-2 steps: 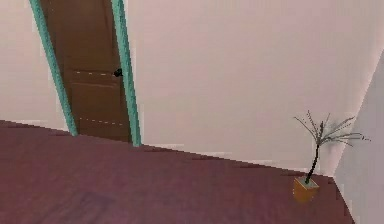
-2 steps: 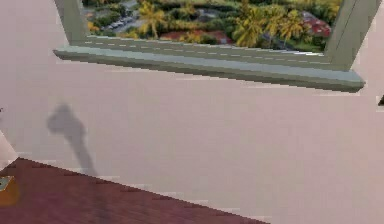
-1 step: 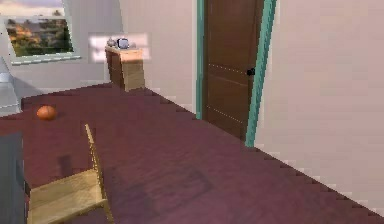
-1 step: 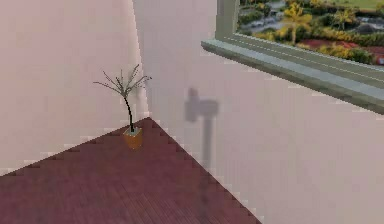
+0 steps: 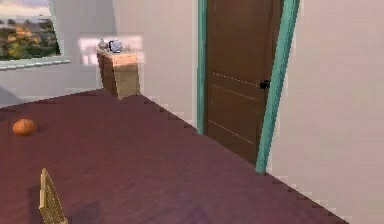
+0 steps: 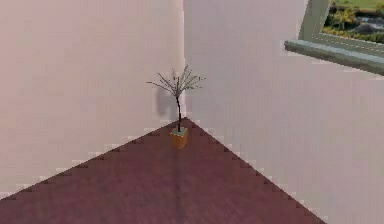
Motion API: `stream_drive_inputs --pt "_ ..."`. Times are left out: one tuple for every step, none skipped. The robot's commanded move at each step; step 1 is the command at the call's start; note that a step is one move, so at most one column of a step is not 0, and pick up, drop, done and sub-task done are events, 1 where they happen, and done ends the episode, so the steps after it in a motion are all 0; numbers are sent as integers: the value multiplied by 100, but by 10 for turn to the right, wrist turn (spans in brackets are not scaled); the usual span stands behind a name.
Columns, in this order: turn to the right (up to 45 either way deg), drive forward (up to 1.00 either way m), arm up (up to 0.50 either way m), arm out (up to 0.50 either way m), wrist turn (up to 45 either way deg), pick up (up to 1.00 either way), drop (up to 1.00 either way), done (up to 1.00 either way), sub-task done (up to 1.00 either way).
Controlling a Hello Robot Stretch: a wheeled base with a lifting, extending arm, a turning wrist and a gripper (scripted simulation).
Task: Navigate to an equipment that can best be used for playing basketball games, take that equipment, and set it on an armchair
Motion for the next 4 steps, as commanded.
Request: stream_drive_inputs --pt "-450 0 0 0 0 0 0 0 0" --pt "-450 0 0 0 0 0 0 0 0" --pt "-420 0 0 0 0 0 0 0 0" --pt "450 0 0 0 0 0 0 0 0"
